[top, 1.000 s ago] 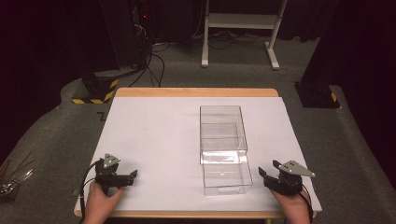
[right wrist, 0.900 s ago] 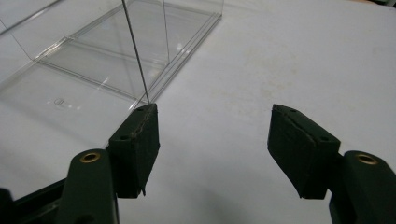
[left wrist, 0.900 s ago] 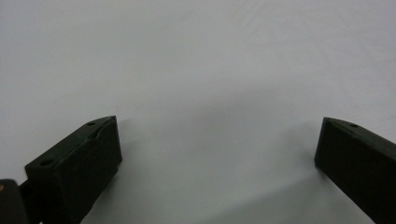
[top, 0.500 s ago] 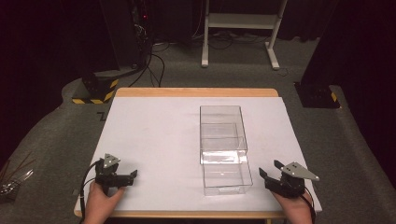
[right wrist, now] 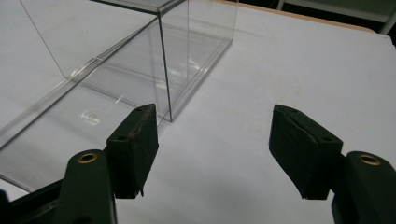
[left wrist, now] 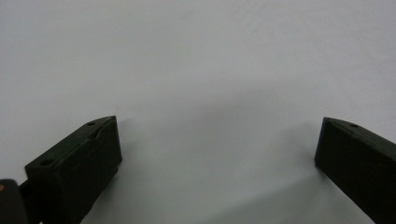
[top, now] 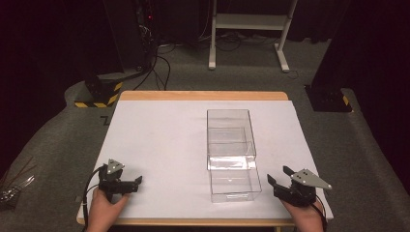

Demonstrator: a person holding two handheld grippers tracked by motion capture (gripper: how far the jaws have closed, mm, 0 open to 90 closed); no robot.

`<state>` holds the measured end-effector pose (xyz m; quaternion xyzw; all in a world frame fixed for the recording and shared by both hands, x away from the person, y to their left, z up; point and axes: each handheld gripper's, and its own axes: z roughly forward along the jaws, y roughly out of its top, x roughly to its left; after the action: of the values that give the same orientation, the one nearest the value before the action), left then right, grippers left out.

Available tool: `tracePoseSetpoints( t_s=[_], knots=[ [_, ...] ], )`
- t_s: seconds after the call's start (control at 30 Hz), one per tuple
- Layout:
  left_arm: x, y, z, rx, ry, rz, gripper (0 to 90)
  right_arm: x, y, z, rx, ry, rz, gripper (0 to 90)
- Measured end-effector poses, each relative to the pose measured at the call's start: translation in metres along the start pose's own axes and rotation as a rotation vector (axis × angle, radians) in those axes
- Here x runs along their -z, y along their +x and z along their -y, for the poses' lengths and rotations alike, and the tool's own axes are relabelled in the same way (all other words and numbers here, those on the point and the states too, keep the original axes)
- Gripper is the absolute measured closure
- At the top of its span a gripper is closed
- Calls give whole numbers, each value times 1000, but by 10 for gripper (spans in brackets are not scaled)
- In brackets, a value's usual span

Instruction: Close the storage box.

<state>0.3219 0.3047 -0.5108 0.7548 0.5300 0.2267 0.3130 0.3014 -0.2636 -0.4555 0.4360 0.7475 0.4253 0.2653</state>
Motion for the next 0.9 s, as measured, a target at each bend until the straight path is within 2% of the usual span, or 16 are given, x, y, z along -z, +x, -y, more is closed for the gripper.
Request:
tracePoseSetpoints(
  t_s=[0.43,0.9],
  knots=[
    [0,0,0,0,0,0,7,11,9,-7,12,-32,-15,331],
    [0,0,0,0,0,0,7,30,29,-17,36,-96,-62,338]
  ],
)
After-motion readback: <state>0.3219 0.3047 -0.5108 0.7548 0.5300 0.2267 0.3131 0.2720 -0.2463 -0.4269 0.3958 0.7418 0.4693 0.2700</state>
